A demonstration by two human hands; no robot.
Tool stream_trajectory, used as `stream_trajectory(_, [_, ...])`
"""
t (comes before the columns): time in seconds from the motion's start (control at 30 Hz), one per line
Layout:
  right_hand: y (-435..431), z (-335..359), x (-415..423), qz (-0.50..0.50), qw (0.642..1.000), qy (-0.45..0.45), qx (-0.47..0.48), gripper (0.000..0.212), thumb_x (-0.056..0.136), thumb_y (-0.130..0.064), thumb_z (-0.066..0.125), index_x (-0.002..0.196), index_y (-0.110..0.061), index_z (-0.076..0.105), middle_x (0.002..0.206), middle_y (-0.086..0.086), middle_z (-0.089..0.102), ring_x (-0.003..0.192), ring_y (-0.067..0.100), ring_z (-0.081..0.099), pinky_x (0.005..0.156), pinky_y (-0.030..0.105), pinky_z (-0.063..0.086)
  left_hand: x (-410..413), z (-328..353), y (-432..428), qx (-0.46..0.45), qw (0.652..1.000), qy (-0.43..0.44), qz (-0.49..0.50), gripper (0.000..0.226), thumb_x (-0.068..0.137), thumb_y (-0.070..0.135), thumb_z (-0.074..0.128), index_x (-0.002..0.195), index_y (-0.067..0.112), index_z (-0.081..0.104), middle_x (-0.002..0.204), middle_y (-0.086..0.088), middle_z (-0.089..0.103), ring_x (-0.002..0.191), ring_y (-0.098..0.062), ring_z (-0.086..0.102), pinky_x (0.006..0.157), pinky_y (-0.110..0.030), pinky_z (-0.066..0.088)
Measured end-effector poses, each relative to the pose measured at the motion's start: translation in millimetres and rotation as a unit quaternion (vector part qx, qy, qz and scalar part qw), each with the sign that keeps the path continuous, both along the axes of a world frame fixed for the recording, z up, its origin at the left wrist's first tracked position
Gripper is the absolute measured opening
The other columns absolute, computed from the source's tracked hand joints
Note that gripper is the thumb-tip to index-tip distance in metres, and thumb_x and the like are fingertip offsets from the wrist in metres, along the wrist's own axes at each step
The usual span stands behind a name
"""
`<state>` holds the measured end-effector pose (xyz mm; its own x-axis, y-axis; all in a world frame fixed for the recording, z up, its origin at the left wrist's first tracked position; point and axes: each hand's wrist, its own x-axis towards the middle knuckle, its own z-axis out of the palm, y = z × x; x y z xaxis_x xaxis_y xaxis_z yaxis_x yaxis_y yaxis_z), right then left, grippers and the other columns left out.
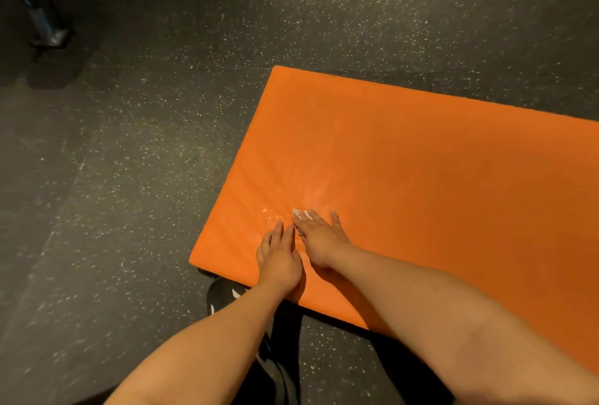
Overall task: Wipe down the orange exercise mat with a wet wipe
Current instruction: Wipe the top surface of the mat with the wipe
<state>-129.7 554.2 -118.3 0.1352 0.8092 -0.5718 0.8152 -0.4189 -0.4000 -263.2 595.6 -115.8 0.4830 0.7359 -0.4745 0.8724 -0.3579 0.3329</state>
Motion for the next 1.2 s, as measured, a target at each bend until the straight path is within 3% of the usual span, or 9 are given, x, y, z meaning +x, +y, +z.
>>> stream_trajectory(0.17, [-18,5,-27,-0.007,1.0,0.022,-0.014,0.068,0.105,-0.011,0.034,0.162,-0.032,0.003,0.17,-0.009,-0.001,0.156,0.013,-0.007,0.12,0.056,-0.013,-20,8,-8,-0.015,1.0,-0.005,0.008,0.06,0.103,0.025,0.042,0.159,0.026,0.021,0.168,0.0,0.01,0.152,-0.027,0.009,0.122,-0.041,0.009])
stream_trajectory(0.4, [-40,11,-56,-0.043,0.998,0.055,0.003,0.059,0.107,-0.021,0.036,0.161,-0.03,0.017,0.168,-0.009,0.015,0.156,0.014,0.005,0.123,0.052,-0.007,-33,13,-22,-0.048,0.999,-0.006,-0.001,0.062,0.101,0.025,0.042,0.159,0.027,0.021,0.168,0.0,0.012,0.152,-0.026,0.008,0.123,-0.044,0.008])
stream_trajectory(0.5, [-48,12,-61,-0.069,0.993,0.095,0.014,0.051,0.107,-0.024,0.037,0.157,-0.028,0.034,0.163,-0.001,0.033,0.154,0.025,0.02,0.125,0.046,0.015,-34,17,-24,-0.06,0.998,0.0,-0.012,0.064,0.1,0.024,0.042,0.16,0.029,0.02,0.168,0.001,0.011,0.153,-0.024,0.006,0.122,-0.044,0.005])
stream_trajectory(0.6, [-50,16,-53,-0.093,0.991,0.088,0.027,0.053,0.102,-0.016,0.042,0.154,-0.025,0.04,0.149,0.008,0.05,0.14,0.032,0.039,0.112,0.042,0.038,-33,21,-25,-0.058,0.998,-0.001,-0.013,0.061,0.101,0.023,0.038,0.159,0.032,0.019,0.167,0.004,0.013,0.152,-0.023,0.008,0.119,-0.045,0.007])
stream_trajectory(0.77, [-51,24,-35,-0.165,0.985,0.039,0.019,0.068,0.103,-0.011,0.041,0.163,-0.021,0.01,0.17,0.0,0.01,0.156,0.023,0.009,0.123,0.034,0.021,-22,32,-17,-0.029,0.999,0.004,-0.04,0.058,0.104,0.026,0.038,0.158,0.034,0.02,0.167,0.005,0.014,0.15,-0.024,0.012,0.117,-0.046,0.013])
stream_trajectory(1.0, [-43,41,-8,-0.269,0.96,0.056,0.043,0.063,0.105,-0.016,0.04,0.163,-0.02,0.014,0.169,0.003,0.015,0.155,0.024,0.013,0.121,0.038,0.026,7,50,-2,-0.011,0.998,0.005,-0.058,0.056,0.106,0.033,0.037,0.159,0.034,0.019,0.167,0.005,0.012,0.152,-0.026,0.011,0.118,-0.048,0.013])
stream_trajectory(1.2, [-31,53,18,-0.291,0.952,0.036,0.087,0.06,0.105,-0.019,0.039,0.162,-0.019,0.019,0.168,0.005,0.02,0.154,0.025,0.019,0.12,0.037,0.029,30,55,7,0.003,0.998,-0.016,-0.06,0.054,0.106,0.037,0.037,0.157,0.035,0.023,0.167,0.004,0.014,0.151,-0.027,0.013,0.117,-0.048,0.014])
